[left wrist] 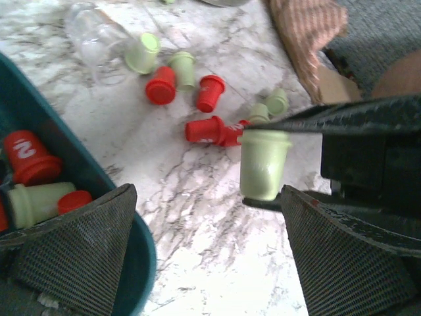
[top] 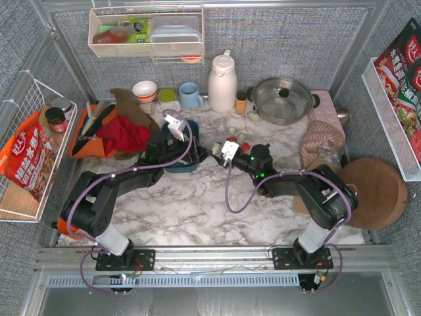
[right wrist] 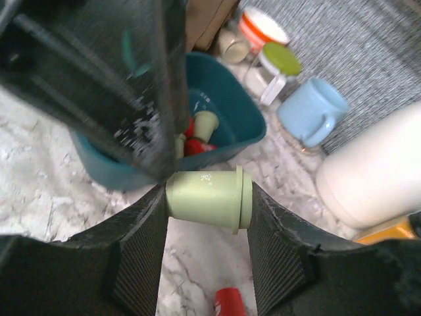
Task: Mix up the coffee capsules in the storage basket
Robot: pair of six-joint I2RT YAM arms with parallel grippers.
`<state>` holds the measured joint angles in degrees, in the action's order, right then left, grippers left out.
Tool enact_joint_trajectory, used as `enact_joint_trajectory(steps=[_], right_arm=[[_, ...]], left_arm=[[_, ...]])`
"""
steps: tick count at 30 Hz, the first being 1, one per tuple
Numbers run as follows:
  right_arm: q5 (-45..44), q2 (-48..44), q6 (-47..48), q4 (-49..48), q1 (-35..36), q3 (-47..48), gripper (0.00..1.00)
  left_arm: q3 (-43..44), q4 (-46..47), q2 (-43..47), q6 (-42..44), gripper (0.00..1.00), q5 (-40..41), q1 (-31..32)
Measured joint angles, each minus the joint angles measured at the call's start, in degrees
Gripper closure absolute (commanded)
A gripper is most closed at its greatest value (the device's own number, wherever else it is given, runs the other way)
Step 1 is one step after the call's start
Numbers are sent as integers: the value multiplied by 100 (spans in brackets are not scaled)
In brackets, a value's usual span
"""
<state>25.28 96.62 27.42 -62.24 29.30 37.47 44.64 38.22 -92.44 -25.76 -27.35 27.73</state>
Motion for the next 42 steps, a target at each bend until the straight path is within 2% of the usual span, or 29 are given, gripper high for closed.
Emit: enact_joint_trajectory(steps=[3, 10, 14, 20, 23, 25, 30, 34, 35, 39, 42], right_arm=[[-74, -50, -114, -483, 0, -109, 73], [-72, -118, -299, -846, 2, -249, 73], [-33, -138, -428, -1056, 24, -343, 73], [55, -348, -457, -1078, 72, -457, 73], [66, -466, -463, -1047, 98, -494, 71], [70, -542, -466, -994, 129, -520, 62], [-98, -778, -485, -702, 175, -568, 30], [-343, -1045, -664, -608, 181, -623, 13], [-437, -1130, -699, -533, 179, -634, 3], [-901, -1493, -905, -42, 179, -660, 1], [-1617, -1836, -1316, 811, 181, -514, 1]], left_arm=[[-118, 332, 39, -4, 8, -299, 90], [-184, 984, 70, -109, 16, -610, 245], [-144, 1139, 13, -160, 26, -667, 295], [-15, 1167, -109, -275, 35, -717, 378], [59, 1204, -149, -282, 46, -730, 437], [92, 1222, -168, -304, 55, -748, 476], [109, 1235, -166, -393, 64, -754, 529], [122, 1019, -90, -337, 71, -553, 461], [122, 1001, -74, -345, 71, -509, 422], [59, 925, 28, -525, 69, -201, 142], [57, 608, 149, -557, 64, 216, -114]])
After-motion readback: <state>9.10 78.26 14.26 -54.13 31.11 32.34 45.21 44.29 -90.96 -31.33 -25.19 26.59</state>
